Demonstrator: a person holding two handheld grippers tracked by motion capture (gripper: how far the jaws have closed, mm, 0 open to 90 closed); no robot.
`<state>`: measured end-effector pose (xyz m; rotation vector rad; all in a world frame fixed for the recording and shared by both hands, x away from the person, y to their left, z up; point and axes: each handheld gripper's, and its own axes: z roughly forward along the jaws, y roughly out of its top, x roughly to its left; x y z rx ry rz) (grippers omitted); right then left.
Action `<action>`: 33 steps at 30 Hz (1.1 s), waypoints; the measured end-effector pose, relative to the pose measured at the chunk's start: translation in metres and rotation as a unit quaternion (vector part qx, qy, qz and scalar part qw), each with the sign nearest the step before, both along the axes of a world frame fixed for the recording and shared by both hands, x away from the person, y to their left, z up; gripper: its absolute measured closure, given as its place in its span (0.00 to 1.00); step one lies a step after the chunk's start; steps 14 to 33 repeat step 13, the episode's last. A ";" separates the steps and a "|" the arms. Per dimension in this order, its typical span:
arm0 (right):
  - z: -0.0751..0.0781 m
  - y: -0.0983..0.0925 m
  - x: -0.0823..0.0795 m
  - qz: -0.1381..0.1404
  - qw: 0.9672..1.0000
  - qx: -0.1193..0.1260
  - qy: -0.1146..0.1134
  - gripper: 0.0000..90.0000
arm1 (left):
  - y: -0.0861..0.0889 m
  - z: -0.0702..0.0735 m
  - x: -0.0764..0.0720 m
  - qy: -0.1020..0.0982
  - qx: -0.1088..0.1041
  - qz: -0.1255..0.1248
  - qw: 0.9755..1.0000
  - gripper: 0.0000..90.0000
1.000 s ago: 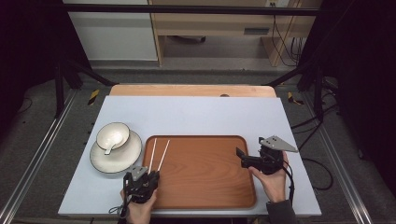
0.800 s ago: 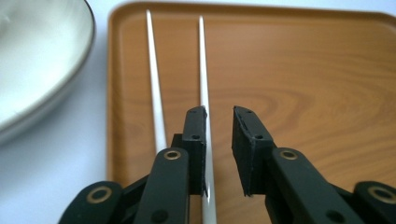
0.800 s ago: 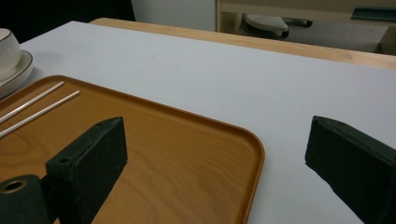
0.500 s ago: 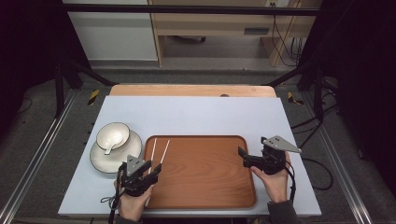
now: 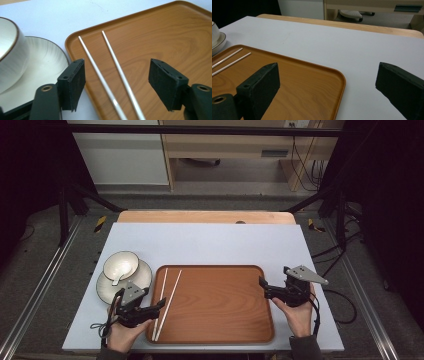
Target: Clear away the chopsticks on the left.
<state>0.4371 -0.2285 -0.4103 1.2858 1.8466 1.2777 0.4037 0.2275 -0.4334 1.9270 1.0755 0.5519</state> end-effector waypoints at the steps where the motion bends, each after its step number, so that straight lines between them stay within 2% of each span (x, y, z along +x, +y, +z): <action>1: 0.000 0.000 0.000 -0.001 1.000 0.001 0.002 0.06 | 0.006 0.000 0.000 0.000 -0.009 0.000 1.000 0.31; 5: -0.002 -0.001 0.000 -0.001 1.000 -0.001 0.003 0.06 | 0.021 0.000 -0.002 -0.010 -0.029 0.002 1.000 0.29; 10: -0.003 0.000 0.001 -0.001 1.000 -0.002 0.006 0.06 | 0.032 -0.005 -0.008 -0.009 -0.035 0.000 0.999 0.28; 13: -0.004 0.000 0.001 -0.001 1.000 -0.006 0.008 0.06 | 0.037 -0.007 -0.011 -0.009 -0.031 -0.006 0.999 0.28; 33: -0.004 0.000 0.001 -0.001 1.000 -0.006 0.008 0.06 | 0.037 -0.007 -0.011 -0.009 -0.031 -0.006 0.999 0.28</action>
